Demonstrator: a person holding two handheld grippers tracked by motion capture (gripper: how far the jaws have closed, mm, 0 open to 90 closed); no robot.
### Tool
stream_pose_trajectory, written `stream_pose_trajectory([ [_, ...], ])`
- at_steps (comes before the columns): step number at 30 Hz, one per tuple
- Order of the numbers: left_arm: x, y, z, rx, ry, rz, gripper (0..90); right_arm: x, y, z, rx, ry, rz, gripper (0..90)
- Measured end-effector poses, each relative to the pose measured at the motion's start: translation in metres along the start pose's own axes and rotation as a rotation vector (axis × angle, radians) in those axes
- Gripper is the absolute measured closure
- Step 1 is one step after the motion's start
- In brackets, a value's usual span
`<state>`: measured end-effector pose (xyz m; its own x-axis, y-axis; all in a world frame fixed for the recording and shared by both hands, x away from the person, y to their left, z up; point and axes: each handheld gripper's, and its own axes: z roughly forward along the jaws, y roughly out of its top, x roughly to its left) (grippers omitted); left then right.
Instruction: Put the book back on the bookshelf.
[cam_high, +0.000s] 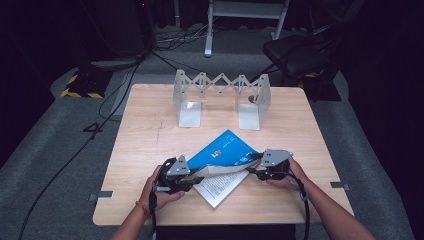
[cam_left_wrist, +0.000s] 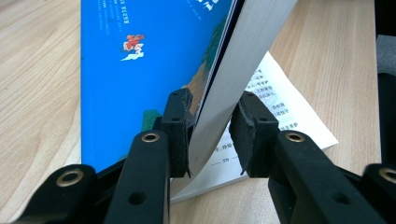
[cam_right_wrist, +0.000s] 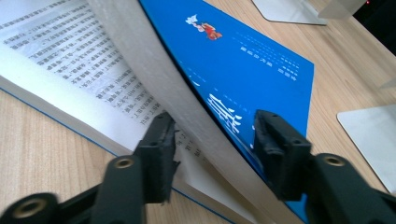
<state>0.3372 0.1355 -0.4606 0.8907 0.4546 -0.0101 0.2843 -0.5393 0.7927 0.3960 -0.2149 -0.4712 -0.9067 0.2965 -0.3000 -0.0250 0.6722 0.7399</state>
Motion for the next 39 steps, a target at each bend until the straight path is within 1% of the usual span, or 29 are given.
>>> stream_pose_trajectory([
  [2,-0.004,0.001,-0.001,0.002,0.023,0.007,66.5,0.001,0.002,-0.001,0.004,-0.006,-0.015,56.1],
  [3,-0.004,0.001,-0.001,0.002,0.023,0.007,65.5,0.002,0.002,-0.001,0.004,-0.012,-0.025,57.1],
  [4,-0.010,0.002,0.000,0.007,0.044,0.012,63.0,0.003,0.004,-0.002,0.006,-0.019,-0.032,57.7],
  [5,-0.013,0.003,0.001,0.004,0.050,0.009,60.5,0.003,0.004,-0.002,0.004,-0.024,-0.033,57.9],
  [6,-0.017,0.005,0.003,0.015,0.064,0.023,58.0,0.004,0.005,-0.002,0.009,-0.023,-0.031,58.2],
  [7,-0.017,0.005,0.003,0.015,0.064,0.023,54.0,0.004,0.005,-0.002,0.014,-0.023,-0.030,58.3],
  [8,-0.028,0.010,0.008,0.040,0.086,0.057,51.2,0.004,0.006,-0.002,0.016,-0.028,-0.034,58.4],
  [9,-0.034,0.013,0.011,0.047,0.098,0.072,49.0,0.005,0.007,-0.002,0.018,-0.033,-0.039,58.4],
  [10,-0.034,0.013,0.011,0.047,0.098,0.072,47.3,0.005,0.007,-0.002,0.018,-0.033,-0.039,58.4],
  [11,-0.038,0.017,0.014,0.041,0.103,0.076,47.3,0.005,0.008,-0.002,0.022,-0.037,-0.038,58.5],
  [12,-0.042,0.020,0.016,0.040,0.111,0.079,44.7,0.006,0.008,-0.002,0.023,-0.042,-0.042,58.5],
  [13,-0.045,0.024,0.019,0.046,0.130,0.093,43.8,0.008,0.010,-0.002,0.029,-0.048,-0.040,58.7],
  [15,-0.046,0.025,0.020,0.046,0.136,0.095,44.0,0.009,0.011,-0.002,0.033,-0.053,-0.040,58.9],
  [17,-0.047,0.027,0.025,0.072,0.188,0.098,45.6,0.013,0.015,-0.002,0.043,-0.062,-0.042,59.6],
  [19,-0.045,0.026,0.026,0.090,0.219,0.094,48.4,0.016,0.017,-0.001,0.046,-0.068,-0.042,60.2],
  [22,-0.040,0.024,0.021,0.083,0.239,0.108,62.3,0.021,0.020,-0.001,0.055,-0.072,-0.044,61.1],
  [23,-0.039,0.024,0.019,0.081,0.236,0.108,63.6,0.022,0.021,-0.001,0.053,-0.075,-0.040,61.3],
  [25,-0.036,0.023,0.016,0.086,0.228,0.127,66.1,0.024,0.023,-0.001,0.049,-0.072,-0.042,61.6],
  [27,-0.034,0.022,0.016,0.082,0.219,0.129,67.1,0.024,0.024,0.000,0.046,-0.071,-0.045,61.5],
  [28,-0.032,0.021,0.015,0.083,0.208,0.129,67.1,0.025,0.024,0.000,0.046,-0.070,-0.047,61.4],
  [29,-0.029,0.019,0.013,0.079,0.187,0.130,67.9,0.024,0.024,0.001,0.033,-0.057,-0.047,60.0],
  [30,-0.027,0.018,0.012,0.080,0.177,0.132,68.1,0.024,0.023,0.001,0.021,-0.043,-0.038,58.9],
  [32,-0.024,0.016,0.011,0.077,0.165,0.132,68.5,0.019,0.020,0.001,-0.004,-0.007,-0.027,56.3],
  [33,-0.024,0.016,0.011,0.077,0.165,0.132,68.7,0.019,0.020,0.001,-0.004,-0.007,-0.027,56.3],
  [34,-0.023,0.015,0.010,0.076,0.160,0.131,68.7,0.013,0.015,0.001,-0.014,0.001,-0.014,54.8],
  [35,-0.021,0.014,0.009,0.072,0.155,0.131,68.7,0.011,0.012,0.002,-0.009,-0.007,-0.033,54.8],
  [36,-0.020,0.013,0.008,0.067,0.153,0.128,68.7,0.008,0.009,0.002,-0.006,-0.014,-0.036,54.6],
  [38,-0.019,0.012,0.007,0.063,0.147,0.122,68.6,0.004,0.004,0.001,-0.031,0.006,-0.011,55.0],
  [39,-0.017,0.012,0.006,0.064,0.146,0.127,68.6,0.004,0.003,0.001,-0.035,0.005,-0.020,56.7],
])
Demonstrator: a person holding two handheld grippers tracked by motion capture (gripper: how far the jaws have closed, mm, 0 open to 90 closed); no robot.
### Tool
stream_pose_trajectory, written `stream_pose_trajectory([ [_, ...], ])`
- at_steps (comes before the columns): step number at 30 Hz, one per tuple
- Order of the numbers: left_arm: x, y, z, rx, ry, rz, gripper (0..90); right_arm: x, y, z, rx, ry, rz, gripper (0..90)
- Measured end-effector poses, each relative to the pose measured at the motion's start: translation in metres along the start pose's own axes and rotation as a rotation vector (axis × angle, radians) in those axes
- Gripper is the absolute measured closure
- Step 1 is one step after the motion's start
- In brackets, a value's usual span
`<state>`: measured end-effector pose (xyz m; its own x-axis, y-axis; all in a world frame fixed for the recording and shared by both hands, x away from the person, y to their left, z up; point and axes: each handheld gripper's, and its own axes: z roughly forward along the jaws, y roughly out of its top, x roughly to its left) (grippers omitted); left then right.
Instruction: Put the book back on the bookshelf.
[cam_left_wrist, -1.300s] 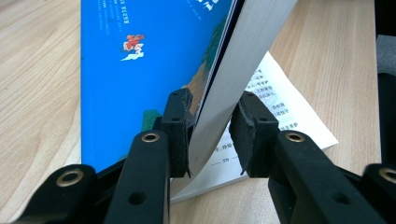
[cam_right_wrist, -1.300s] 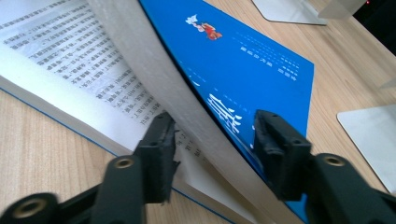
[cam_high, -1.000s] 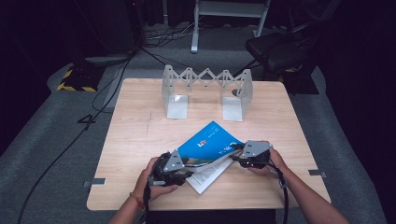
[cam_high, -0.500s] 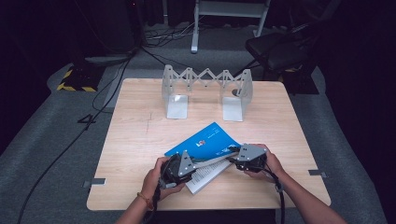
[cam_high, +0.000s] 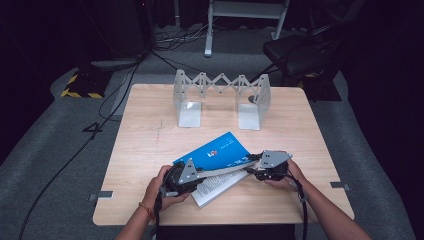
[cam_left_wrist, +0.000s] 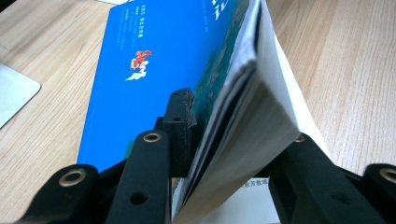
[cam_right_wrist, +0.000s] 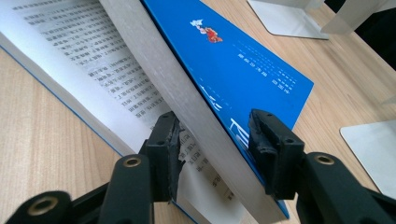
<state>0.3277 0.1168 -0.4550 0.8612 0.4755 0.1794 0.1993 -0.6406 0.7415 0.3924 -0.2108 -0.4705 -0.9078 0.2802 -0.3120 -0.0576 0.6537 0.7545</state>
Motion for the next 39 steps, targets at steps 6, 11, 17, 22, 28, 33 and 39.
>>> stream_pose_trajectory([
  [6,0.015,-0.002,-0.003,-0.022,-0.020,-0.016,66.8,0.009,0.006,0.000,0.019,-0.028,-0.066,65.3],
  [11,0.030,0.000,0.001,-0.026,-0.047,-0.030,64.2,0.013,0.009,0.000,0.035,-0.058,-0.049,67.1],
  [17,0.014,0.011,0.002,0.028,0.014,-0.028,51.1,0.015,0.014,-0.001,0.052,-0.081,-0.046,67.3],
  [22,-0.010,0.032,0.006,0.036,0.030,-0.001,38.4,0.018,0.018,-0.001,0.079,-0.090,-0.069,67.4],
  [28,-0.016,0.037,0.017,0.117,0.128,-0.031,34.6,0.022,0.025,0.000,0.104,-0.096,-0.096,68.1],
  [33,-0.014,0.032,0.028,0.178,0.167,-0.035,45.4,0.025,0.030,0.003,0.123,-0.085,-0.125,68.7],
  [39,-0.016,0.027,0.029,0.189,0.190,0.044,63.4,0.026,0.030,0.004,0.116,-0.082,-0.131,67.4],
])
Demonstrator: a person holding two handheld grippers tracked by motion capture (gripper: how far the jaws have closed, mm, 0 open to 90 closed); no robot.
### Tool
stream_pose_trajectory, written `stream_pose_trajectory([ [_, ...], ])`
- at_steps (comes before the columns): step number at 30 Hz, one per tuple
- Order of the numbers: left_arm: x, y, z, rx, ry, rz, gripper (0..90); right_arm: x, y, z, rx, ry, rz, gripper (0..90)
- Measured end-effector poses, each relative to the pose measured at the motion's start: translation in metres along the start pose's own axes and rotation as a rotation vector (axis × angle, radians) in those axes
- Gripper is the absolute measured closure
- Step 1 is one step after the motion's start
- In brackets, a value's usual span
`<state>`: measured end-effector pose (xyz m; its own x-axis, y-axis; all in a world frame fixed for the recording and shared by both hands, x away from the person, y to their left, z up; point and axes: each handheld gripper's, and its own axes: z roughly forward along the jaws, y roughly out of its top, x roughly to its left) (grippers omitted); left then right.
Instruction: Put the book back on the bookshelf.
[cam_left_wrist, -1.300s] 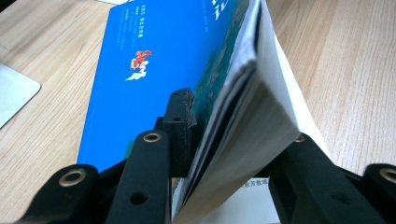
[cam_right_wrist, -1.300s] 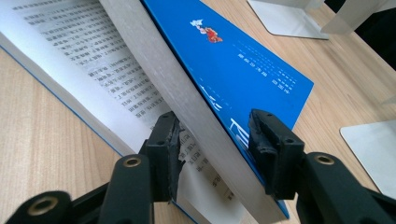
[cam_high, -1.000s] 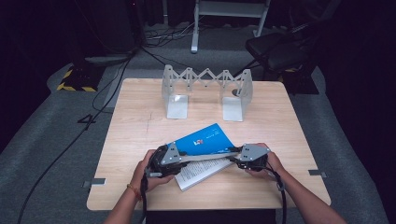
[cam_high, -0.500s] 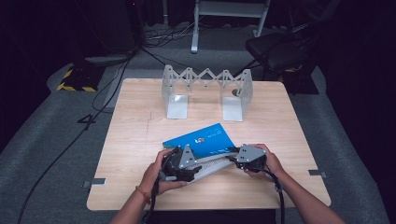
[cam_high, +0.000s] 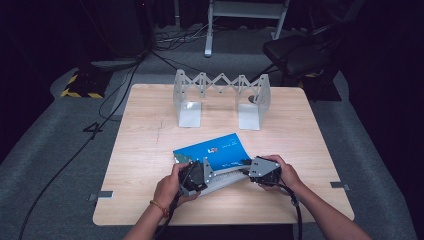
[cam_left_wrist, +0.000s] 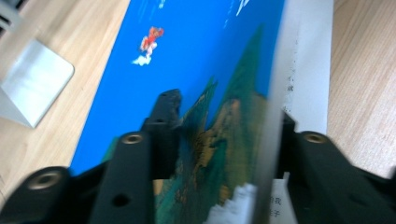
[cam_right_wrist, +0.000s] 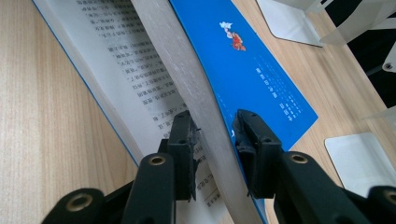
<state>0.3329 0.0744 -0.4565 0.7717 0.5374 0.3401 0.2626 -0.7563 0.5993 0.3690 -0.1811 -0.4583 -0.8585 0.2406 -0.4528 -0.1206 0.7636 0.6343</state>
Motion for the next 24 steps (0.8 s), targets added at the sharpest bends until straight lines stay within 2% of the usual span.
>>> stream_pose_trajectory([
  [3,0.004,-0.005,0.000,-0.029,-0.030,-0.006,65.5,-0.005,-0.002,-0.001,-0.042,0.014,0.020,62.5],
  [5,0.005,-0.007,0.000,-0.036,-0.036,-0.001,66.4,-0.011,-0.009,0.001,-0.088,0.044,0.059,58.8],
  [8,0.011,-0.011,-0.002,-0.051,-0.061,-0.018,67.0,-0.020,-0.021,0.003,-0.070,0.022,0.070,56.4],
  [9,0.016,-0.015,-0.004,-0.077,-0.080,-0.045,67.5,-0.028,-0.030,0.004,-0.062,0.010,0.096,63.8],
  [10,0.016,-0.015,-0.004,-0.077,-0.080,-0.045,67.8,-0.028,-0.030,0.004,-0.062,0.010,0.096,63.8],
  [11,0.020,-0.018,-0.006,-0.091,-0.093,-0.061,67.8,-0.030,-0.034,0.003,-0.066,0.003,0.097,68.9],
  [13,0.026,-0.022,-0.008,-0.116,-0.119,-0.081,67.9,-0.036,-0.040,-0.001,-0.127,0.011,0.139,73.6],
  [14,0.028,-0.023,-0.009,-0.116,-0.124,-0.077,68.1,-0.036,-0.039,-0.002,-0.142,0.006,0.139,74.2],
  [15,0.028,-0.025,-0.009,-0.116,-0.126,-0.069,68.6,-0.033,-0.033,-0.002,-0.121,-0.014,0.073,69.4],
  [16,0.029,-0.026,-0.009,-0.116,-0.128,-0.065,68.6,-0.033,-0.033,-0.002,-0.121,-0.014,0.073,69.4],
  [17,0.029,-0.026,-0.009,-0.118,-0.129,-0.064,69.1,-0.032,-0.029,-0.001,-0.147,-0.009,0.092,56.4],
  [18,0.030,-0.026,-0.008,-0.119,-0.131,-0.063,69.3,-0.032,-0.027,0.000,-0.144,-0.008,0.088,51.5],
  [20,0.030,-0.026,-0.009,-0.116,-0.131,-0.058,69.6,-0.033,-0.025,0.002,-0.141,0.019,0.099,44.7],
  [22,0.030,-0.028,-0.010,-0.107,-0.134,-0.037,69.7,-0.034,-0.023,0.002,-0.147,0.006,0.100,37.5],
  [23,0.030,-0.028,-0.010,-0.107,-0.134,-0.037,69.7,-0.034,-0.023,0.002,-0.147,0.006,0.100,37.5],
  [24,0.030,-0.031,-0.010,-0.103,-0.138,-0.024,69.7,-0.039,-0.022,0.001,-0.162,0.021,0.121,34.2],
])
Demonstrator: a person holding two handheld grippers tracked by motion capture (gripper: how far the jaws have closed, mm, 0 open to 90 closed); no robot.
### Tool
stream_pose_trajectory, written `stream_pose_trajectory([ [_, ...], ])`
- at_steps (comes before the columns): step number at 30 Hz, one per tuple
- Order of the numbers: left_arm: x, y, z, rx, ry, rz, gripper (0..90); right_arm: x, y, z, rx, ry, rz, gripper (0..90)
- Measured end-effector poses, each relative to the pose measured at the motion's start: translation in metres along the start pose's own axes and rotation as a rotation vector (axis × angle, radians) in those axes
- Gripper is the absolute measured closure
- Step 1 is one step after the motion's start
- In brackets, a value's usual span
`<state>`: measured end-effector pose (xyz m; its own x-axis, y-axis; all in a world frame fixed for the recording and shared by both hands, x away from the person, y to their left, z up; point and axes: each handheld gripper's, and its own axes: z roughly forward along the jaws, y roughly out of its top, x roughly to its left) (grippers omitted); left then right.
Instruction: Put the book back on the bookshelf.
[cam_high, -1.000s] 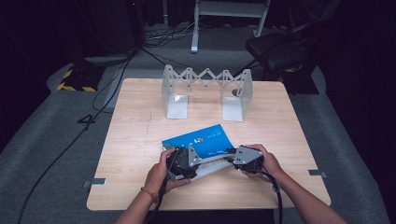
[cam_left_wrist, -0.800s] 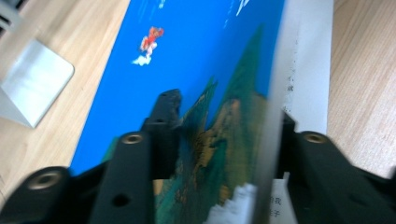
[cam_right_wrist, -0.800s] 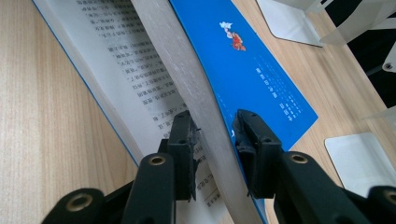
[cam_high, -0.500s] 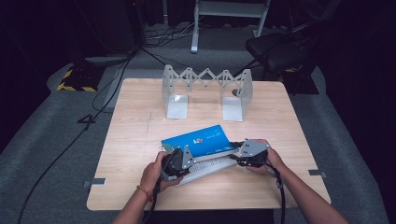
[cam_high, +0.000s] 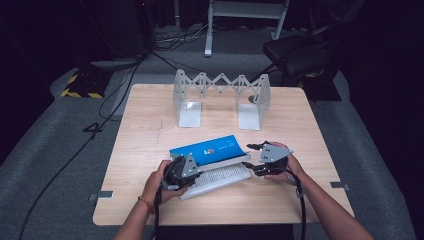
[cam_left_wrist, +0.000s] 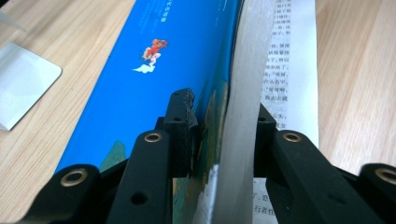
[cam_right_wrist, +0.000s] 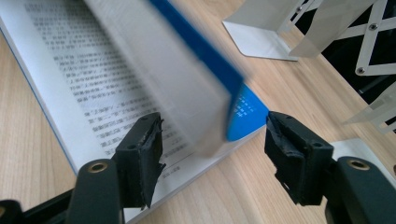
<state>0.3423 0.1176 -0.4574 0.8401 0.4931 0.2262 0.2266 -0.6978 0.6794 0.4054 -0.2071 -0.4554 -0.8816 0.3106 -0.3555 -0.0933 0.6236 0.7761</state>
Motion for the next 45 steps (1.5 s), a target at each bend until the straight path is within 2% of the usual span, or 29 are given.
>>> stream_pose_trajectory([
  [4,0.001,-0.001,-0.001,0.000,-0.004,0.001,69.5,-0.003,0.001,0.002,-0.002,0.049,0.003,37.4],
  [5,0.001,-0.001,-0.001,0.000,-0.004,0.001,69.5,-0.003,0.001,0.002,-0.002,0.049,0.003,37.4],
  [7,0.001,-0.002,-0.001,-0.005,-0.009,-0.003,69.2,-0.003,0.003,0.006,0.002,0.065,-0.032,38.8],
  [8,0.002,-0.002,-0.001,-0.008,-0.011,-0.007,69.0,-0.004,0.005,0.007,-0.001,0.082,-0.029,43.3],
  [9,0.002,-0.002,-0.001,-0.008,-0.011,-0.007,68.9,-0.004,0.008,0.007,-0.006,0.121,-0.044,56.1],
  [10,0.004,-0.003,-0.002,-0.019,-0.021,-0.025,68.5,-0.002,0.009,0.007,-0.016,0.140,-0.066,61.7],
  [11,0.004,-0.003,-0.002,-0.019,-0.021,-0.025,68.1,-0.001,0.009,0.007,-0.025,0.132,-0.076,62.5],
  [12,0.006,-0.004,-0.002,-0.018,-0.028,-0.043,68.1,-0.001,0.009,0.007,-0.025,0.132,-0.076,62.5],
  [13,0.008,-0.006,-0.002,-0.010,-0.037,-0.064,63.5,0.002,0.006,0.008,-0.021,0.152,-0.077,65.6],
  [15,0.008,-0.006,-0.001,-0.003,-0.035,-0.068,59.9,0.004,0.005,0.008,-0.019,0.155,-0.078,66.5],
  [16,0.008,-0.005,-0.002,0.022,-0.024,-0.105,56.9,0.010,0.007,0.008,-0.003,0.147,-0.085,67.9],
  [17,0.007,-0.003,-0.004,0.039,-0.010,-0.121,54.8,0.012,0.009,0.007,0.003,0.135,-0.088,68.2],
  [18,0.006,-0.001,-0.006,0.051,0.008,-0.123,53.3,0.014,0.011,0.006,0.008,0.121,-0.095,68.6],
  [19,0.006,-0.001,-0.006,0.051,0.008,-0.123,52.5,0.014,0.011,0.006,0.008,0.121,-0.095,68.6],
  [20,0.003,0.001,-0.009,0.062,0.033,-0.125,52.5,0.016,0.014,0.004,0.008,0.113,-0.095,68.8],
  [21,0.000,0.004,-0.015,0.054,0.057,-0.153,46.4,0.018,0.017,0.002,0.004,0.110,-0.083,69.1],
  [22,-0.002,0.005,-0.016,0.054,0.063,-0.166,44.8,0.020,0.019,0.001,0.008,0.104,-0.077,69.2],
  [26,-0.011,0.012,-0.016,0.073,0.100,-0.149,42.9,0.028,0.025,-0.001,0.029,0.086,-0.078,69.4],
  [28,-0.019,0.018,-0.014,0.063,0.107,-0.136,43.0,0.030,0.027,-0.001,0.040,0.082,-0.086,69.5],
  [30,-0.028,0.027,-0.011,0.046,0.096,-0.115,42.9,0.032,0.029,-0.001,0.048,0.081,-0.092,69.6],
  [31,-0.028,0.027,-0.011,0.046,0.096,-0.115,42.5,0.033,0.030,0.000,0.048,0.076,-0.089,69.6],
  [33,-0.036,0.037,-0.003,0.055,0.114,-0.095,40.9,0.033,0.032,-0.001,0.052,0.076,-0.088,69.6],
  [36,-0.040,0.041,0.009,0.077,0.135,-0.096,37.9,0.035,0.034,-0.001,0.056,0.069,-0.083,69.6],
  [37,-0.041,0.041,0.012,0.089,0.138,-0.084,37.9,0.036,0.035,-0.001,0.061,0.068,-0.091,69.6],
  [38,-0.041,0.041,0.012,0.089,0.138,-0.084,39.1,0.037,0.035,0.000,0.065,0.063,-0.095,69.5],
  [40,-0.044,0.040,0.022,0.128,0.159,-0.066,48.3,0.039,0.036,0.000,0.072,0.060,-0.103,69.4],
  [42,-0.044,0.039,0.024,0.129,0.168,-0.064,57.0,0.040,0.036,0.001,0.076,0.061,-0.101,69.3],
  [43,-0.043,0.038,0.024,0.124,0.184,-0.057,57.0,0.040,0.036,0.002,0.079,0.061,-0.100,69.2],
  [45,-0.042,0.038,0.022,0.118,0.184,-0.047,63.9,0.041,0.035,0.001,0.071,0.050,-0.087,66.9],
])
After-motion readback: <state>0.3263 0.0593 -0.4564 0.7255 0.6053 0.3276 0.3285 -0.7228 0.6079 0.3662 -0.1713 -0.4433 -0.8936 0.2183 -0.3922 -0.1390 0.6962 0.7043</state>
